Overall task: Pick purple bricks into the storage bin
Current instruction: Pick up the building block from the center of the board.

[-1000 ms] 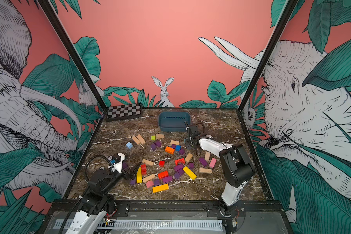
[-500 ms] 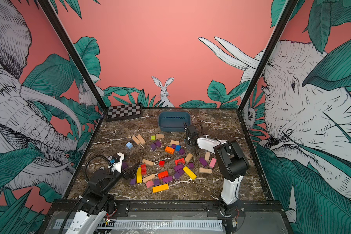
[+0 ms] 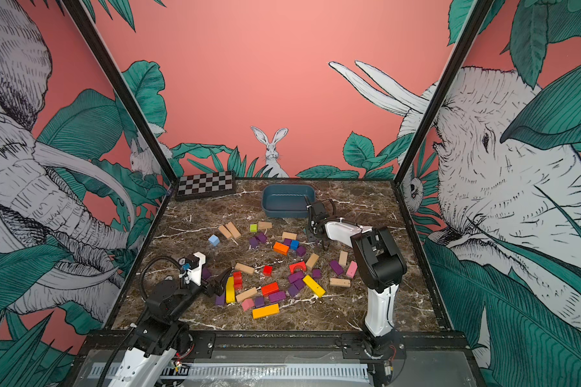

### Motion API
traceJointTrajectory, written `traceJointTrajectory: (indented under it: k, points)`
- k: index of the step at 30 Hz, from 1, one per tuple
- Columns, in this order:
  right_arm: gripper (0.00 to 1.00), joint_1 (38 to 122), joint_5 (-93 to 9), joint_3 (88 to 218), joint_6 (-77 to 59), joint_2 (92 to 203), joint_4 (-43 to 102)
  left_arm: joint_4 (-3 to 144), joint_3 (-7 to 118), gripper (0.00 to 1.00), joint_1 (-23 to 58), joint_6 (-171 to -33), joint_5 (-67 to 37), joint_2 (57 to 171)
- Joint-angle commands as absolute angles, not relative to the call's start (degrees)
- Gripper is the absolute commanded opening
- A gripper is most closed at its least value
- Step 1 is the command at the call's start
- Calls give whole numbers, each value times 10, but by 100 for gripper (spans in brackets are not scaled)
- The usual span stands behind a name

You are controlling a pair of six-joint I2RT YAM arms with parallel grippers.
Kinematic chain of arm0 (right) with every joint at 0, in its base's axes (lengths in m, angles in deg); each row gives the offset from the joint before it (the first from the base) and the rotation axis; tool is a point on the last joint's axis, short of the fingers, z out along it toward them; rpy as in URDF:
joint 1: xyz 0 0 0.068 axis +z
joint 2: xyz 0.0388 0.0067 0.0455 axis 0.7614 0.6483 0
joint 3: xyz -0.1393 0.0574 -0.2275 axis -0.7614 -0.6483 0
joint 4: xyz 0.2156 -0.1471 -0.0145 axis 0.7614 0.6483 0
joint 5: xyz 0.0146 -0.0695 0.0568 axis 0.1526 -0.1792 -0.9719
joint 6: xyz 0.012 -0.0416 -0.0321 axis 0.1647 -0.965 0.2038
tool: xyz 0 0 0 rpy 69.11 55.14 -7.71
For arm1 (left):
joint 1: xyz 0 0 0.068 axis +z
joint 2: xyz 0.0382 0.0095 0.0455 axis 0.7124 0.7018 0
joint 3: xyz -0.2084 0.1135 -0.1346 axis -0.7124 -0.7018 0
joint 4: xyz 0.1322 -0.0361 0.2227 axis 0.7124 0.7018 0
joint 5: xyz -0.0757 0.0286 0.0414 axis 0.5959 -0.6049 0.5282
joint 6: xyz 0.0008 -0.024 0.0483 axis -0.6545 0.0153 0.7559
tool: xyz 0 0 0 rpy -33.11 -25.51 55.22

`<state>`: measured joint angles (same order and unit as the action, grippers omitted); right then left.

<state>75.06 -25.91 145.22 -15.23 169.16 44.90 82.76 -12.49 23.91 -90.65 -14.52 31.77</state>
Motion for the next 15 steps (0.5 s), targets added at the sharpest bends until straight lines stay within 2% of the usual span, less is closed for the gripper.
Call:
traceJointTrajectory:
  k: [1, 5, 8, 11, 15]
  points:
    - [42, 751, -273, 1451, -153, 1690, 462, 828, -130, 99, 236, -908, -150, 319]
    - [40, 753, -271, 1422, -147, 1685, 432, 830, -130, 99, 236, -909, -149, 316]
    - [31, 752, -263, 1410, -139, 1678, 416, 829, -130, 99, 236, -909, -148, 317]
    - [17, 754, -254, 1409, -139, 1658, 426, 829, -130, 99, 236, -909, -149, 317]
    - [13, 763, -234, 1428, -157, 1615, 460, 830, -131, 99, 236, -909, -149, 316]
